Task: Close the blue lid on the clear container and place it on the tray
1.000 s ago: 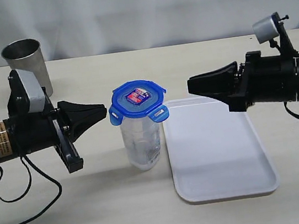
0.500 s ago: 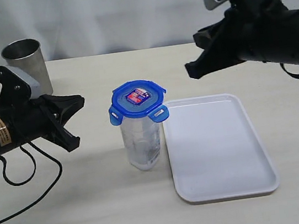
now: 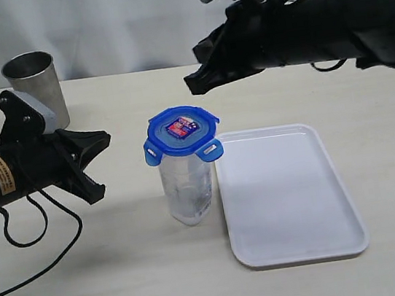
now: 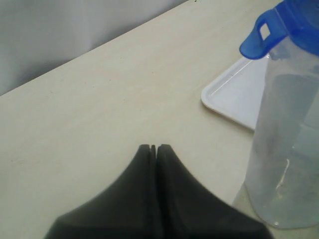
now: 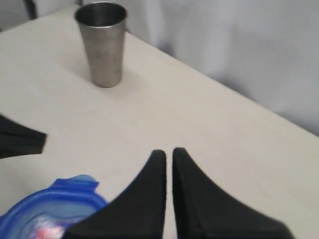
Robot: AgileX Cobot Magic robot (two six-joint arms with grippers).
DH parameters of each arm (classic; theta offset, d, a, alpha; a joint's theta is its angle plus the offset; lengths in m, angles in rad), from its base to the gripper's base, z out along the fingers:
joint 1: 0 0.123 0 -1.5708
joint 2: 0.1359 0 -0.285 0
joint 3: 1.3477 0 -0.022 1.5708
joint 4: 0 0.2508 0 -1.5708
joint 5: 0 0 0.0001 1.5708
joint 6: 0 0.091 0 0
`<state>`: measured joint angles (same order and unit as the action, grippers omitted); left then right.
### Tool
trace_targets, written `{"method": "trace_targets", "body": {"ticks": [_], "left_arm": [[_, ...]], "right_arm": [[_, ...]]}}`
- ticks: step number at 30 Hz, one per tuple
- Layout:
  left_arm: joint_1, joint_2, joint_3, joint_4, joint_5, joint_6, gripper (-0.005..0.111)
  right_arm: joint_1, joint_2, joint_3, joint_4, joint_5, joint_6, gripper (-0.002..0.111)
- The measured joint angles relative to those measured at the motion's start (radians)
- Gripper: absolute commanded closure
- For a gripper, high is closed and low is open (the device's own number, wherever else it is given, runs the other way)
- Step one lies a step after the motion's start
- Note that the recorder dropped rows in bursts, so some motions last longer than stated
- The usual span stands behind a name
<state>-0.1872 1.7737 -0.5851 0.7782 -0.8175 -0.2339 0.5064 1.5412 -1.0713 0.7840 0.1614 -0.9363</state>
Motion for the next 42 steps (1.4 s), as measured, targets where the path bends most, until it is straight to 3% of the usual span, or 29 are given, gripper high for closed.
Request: {"method": "trace_targets", "body": {"ticks": [4, 7, 15, 17, 19, 22, 28, 32, 35, 38, 40, 42], "left_arm": [[0.000, 0.000, 0.000, 0.000, 0.000, 0.000, 0.107], [0.000, 0.000, 0.000, 0.000, 0.000, 0.000, 0.107], [0.000, 0.000, 0.000, 0.000, 0.000, 0.000, 0.107], [0.000, 0.000, 0.000, 0.000, 0.000, 0.000, 0.107], [0.000, 0.000, 0.000, -0.013, 0.000, 0.004, 0.107], [0.000, 0.000, 0.000, -0.022, 0.002, 0.014, 0.107], [0.000, 0.000, 0.000, -0.024, -0.003, 0.017, 0.107], [0.000, 0.000, 0.000, -0.024, -0.006, 0.017, 0.107], [0.000, 0.000, 0.000, -0.024, -0.006, 0.017, 0.107], [0.000, 0.000, 0.000, -0.021, -0.006, 0.012, 0.107], [0.000, 0.000, 0.000, -0.016, -0.008, 0.008, 0.107], [0.000, 0.000, 0.000, -0.016, -0.010, 0.005, 0.107]], "right_arm": [[-0.013, -0.004, -0.005, -0.466, -0.072, 0.431, 0.104], [-0.052, -0.006, -0.007, -0.707, -0.095, 0.662, 0.104], [-0.261, -0.006, -0.007, -0.943, 0.013, 1.001, 0.104], [-0.271, -0.006, -0.007, -1.003, 0.024, 1.036, 0.104], [-0.239, -0.006, -0.007, -1.013, 0.058, 0.949, 0.104], [-0.173, -0.006, -0.007, -0.848, 0.127, 0.602, 0.104], [-0.149, -0.064, -0.007, -0.126, 0.276, -0.089, 0.104], [-0.228, -0.101, -0.008, 0.443, 0.642, -0.501, 0.104], [-0.317, -0.092, -0.011, 0.735, 0.905, -0.580, 0.104], [-0.378, -0.063, -0.040, 0.870, 1.007, -0.511, 0.104], [-0.392, -0.043, -0.100, 0.809, 0.972, -0.404, 0.104], [-0.372, -0.038, -0.163, 0.615, 0.854, -0.294, 0.104]]}}
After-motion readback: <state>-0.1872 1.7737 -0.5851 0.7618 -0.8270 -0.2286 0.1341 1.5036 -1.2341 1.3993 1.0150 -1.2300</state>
